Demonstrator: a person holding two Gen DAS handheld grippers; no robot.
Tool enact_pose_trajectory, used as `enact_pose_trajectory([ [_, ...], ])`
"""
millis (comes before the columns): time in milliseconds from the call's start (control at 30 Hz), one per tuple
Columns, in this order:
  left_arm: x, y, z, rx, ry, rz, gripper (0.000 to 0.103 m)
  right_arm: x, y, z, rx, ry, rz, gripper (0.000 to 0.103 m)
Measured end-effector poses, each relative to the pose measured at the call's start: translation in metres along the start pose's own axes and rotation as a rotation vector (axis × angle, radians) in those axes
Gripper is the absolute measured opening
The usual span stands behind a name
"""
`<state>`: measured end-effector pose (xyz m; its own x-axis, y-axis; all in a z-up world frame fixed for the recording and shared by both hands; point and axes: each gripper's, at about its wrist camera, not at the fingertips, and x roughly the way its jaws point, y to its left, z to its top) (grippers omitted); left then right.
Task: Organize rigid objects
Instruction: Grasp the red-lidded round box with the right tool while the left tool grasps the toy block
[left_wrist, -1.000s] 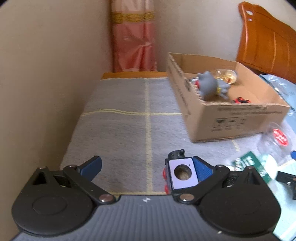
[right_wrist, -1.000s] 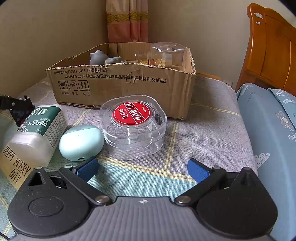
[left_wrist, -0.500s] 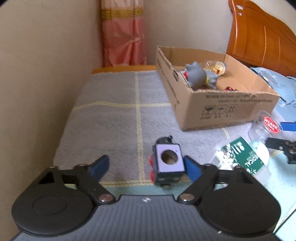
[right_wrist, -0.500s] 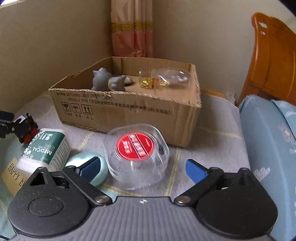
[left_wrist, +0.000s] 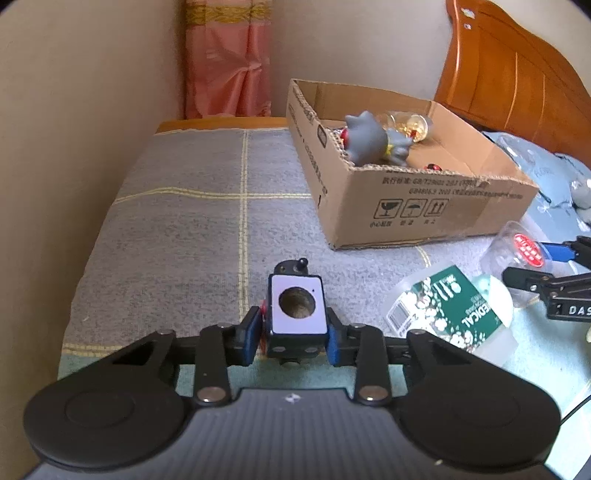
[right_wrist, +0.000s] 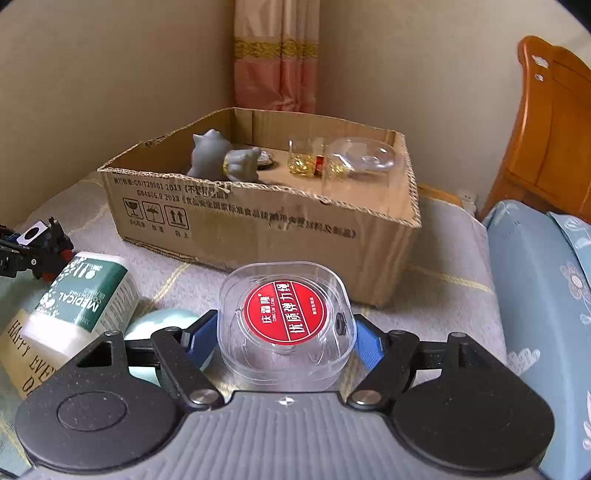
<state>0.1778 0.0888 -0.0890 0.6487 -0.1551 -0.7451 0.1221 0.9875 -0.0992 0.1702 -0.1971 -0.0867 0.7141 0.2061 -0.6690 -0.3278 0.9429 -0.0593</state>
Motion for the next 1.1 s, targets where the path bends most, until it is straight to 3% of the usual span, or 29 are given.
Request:
enact_pose_trajectory([
  [267, 0.000, -0.001, 0.001, -0.025, -0.001, 0.037, 0.036, -0.019, -0.005, -0.015, 0.028, 0.024, -0.047, 0.080],
  [733, 0.004, -0.009, 0.002, 0.003, -0.004, 0.054, 0.034, -0.001, -0.003, -0.006, -0.018, 0.035, -0.035, 0.081],
  [833, 0.004, -0.011, 0.003, 0.018, -0.001, 0.056, 0.030, 0.003, -0.004, -0.004, -0.024, 0.044, -0.025, 0.081],
  [1100, -0.007, -0.017, 0.009, 0.112, 0.010, 0.033, 0.029, -0.006, -0.006, -0.003, -0.029, 0.065, 0.004, 0.081],
])
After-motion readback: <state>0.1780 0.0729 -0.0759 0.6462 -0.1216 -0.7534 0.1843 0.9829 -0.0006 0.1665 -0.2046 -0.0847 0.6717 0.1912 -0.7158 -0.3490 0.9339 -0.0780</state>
